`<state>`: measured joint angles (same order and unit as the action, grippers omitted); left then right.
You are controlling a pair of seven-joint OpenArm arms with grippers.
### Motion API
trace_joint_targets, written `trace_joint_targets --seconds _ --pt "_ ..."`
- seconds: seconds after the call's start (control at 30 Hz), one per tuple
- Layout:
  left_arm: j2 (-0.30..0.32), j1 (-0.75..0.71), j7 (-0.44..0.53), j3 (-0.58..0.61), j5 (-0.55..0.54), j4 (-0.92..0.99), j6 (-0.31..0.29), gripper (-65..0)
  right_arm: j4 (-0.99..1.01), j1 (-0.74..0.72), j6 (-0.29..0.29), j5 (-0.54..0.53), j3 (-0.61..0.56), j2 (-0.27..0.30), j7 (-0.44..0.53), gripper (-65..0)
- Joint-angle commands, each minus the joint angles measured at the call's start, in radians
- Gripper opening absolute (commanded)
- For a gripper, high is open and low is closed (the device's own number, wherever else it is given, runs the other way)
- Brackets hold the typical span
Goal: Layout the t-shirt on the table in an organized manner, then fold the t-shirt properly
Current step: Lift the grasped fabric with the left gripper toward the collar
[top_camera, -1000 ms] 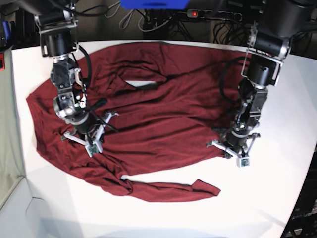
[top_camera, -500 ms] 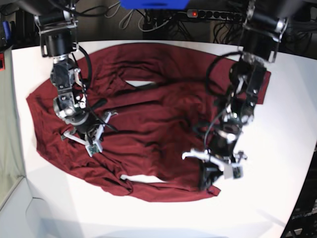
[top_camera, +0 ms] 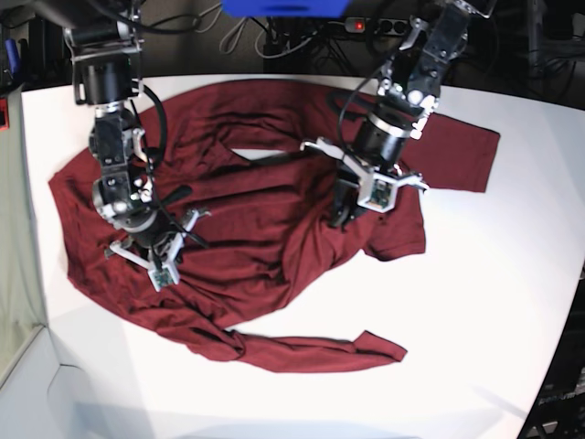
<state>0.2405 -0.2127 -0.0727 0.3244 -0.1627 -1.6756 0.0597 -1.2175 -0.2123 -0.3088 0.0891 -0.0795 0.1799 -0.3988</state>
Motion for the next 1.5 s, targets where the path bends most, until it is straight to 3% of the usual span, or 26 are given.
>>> trace_joint_targets --seconds 0.0,0.4,0.5,0.7,0.83,0.9,1.2,1.33,1.47 --pt "0.004 0.002 0.034 -0.005 0.008 -0.019 0.007 -65.0 -0.02 -0.022 0.004 -0.007 0.004 0.005 0.021 -65.0" --pt "0.059 0.035 0.027 0.13 0.015 -0.019 0.006 -64.5 -0.02 -0.02 0.004 -0.007 0.004 0.005 0.021 -65.0" --pt "0.107 0.04 0.026 0.187 0.015 -0.025 0.006 -57.4 -0.02 -0.02 0.004 -0.009 0.004 0.005 0.021 -65.0" --pt "0.181 0.06 0.027 0.275 0.015 -0.034 0.006 -35.3 -0.02 -0.02 0.004 -0.009 0.001 0.005 0.021 -65.0" --pt "0.198 0.039 0.034 0.269 0.01 -0.079 0.015 -32.0 -0.02 -0.02 0.004 -0.01 -0.001 0.003 0.021 -65.0" --pt "0.205 -0.001 0.034 0.201 0.007 -0.088 0.015 -32.0 -0.02 -0.02 0.004 -0.01 -0.001 0.003 0.021 -65.0" --pt "0.032 -0.1 0.03 -0.087 0.013 -0.041 0.007 -32.0 -0.014 -0.02 0.004 -0.012 0.002 0.003 0.022 -65.0" --pt "-0.028 -0.092 0.035 -0.13 0.012 0.036 0.007 -32.0 -0.017 -0.02 0.004 -0.012 -0.001 0.003 0.022 -65.0" --pt "-0.048 -0.06 0.034 -0.124 0.007 0.09 0.007 -32.1 -0.014 -0.02 0.004 -0.01 0.001 0.003 0.024 -65.0"
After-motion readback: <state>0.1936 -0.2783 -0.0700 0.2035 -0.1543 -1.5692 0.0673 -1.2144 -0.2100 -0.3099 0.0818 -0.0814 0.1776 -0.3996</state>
